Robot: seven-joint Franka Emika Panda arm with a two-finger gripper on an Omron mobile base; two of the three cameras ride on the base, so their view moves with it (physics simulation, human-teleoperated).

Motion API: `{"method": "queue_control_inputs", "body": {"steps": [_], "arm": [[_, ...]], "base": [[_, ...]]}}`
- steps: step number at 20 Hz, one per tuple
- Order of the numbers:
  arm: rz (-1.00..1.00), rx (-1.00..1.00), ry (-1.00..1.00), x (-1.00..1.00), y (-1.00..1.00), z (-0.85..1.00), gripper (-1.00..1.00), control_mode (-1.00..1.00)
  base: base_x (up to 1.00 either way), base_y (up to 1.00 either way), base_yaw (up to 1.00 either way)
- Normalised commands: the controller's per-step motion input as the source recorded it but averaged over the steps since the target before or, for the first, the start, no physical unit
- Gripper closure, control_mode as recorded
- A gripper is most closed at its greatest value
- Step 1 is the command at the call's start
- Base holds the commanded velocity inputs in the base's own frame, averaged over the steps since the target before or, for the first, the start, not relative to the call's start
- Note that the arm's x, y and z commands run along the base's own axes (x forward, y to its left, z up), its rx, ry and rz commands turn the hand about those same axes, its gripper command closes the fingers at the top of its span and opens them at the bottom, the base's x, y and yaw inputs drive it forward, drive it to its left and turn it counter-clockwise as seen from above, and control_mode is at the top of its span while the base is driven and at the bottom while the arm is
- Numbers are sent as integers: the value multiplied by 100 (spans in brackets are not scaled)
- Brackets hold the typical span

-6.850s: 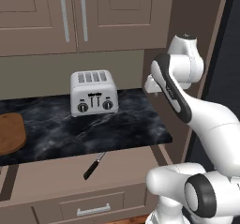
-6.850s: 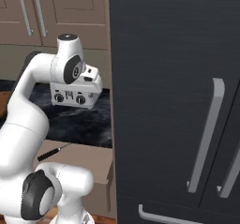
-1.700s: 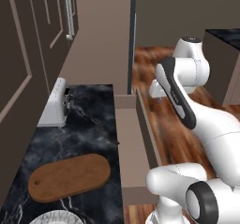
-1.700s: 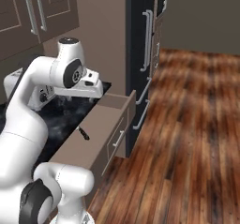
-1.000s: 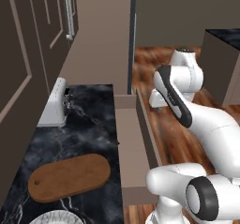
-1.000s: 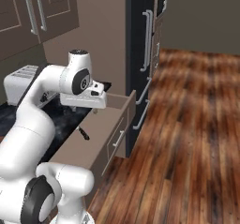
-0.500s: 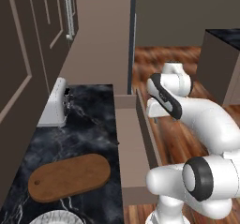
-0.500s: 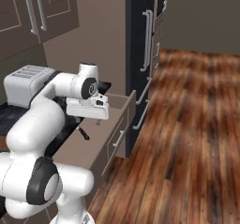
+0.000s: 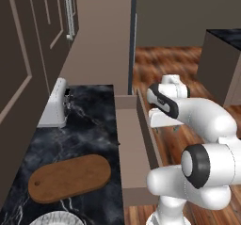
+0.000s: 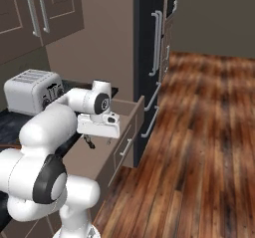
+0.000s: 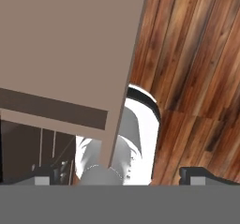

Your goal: Pick up the knife from the drawer and place it on the cutting board. Then place the meat from the plate to the cutting board.

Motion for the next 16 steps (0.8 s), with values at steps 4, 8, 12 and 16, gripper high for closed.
{"method": "queue_control_inputs", "body": {"steps": [4, 8, 12, 16], "arm": [[0, -1, 3, 0, -6, -36, -100, -100], [0, 0, 0, 7, 0, -6, -100, -100], [0, 0, 0, 10, 0, 0, -100, -100], [0, 0, 0, 18, 0, -2, -100, -100]], "base": [[0, 0, 0], [0, 0, 0], [0, 0, 0], [0, 0, 0]]}}
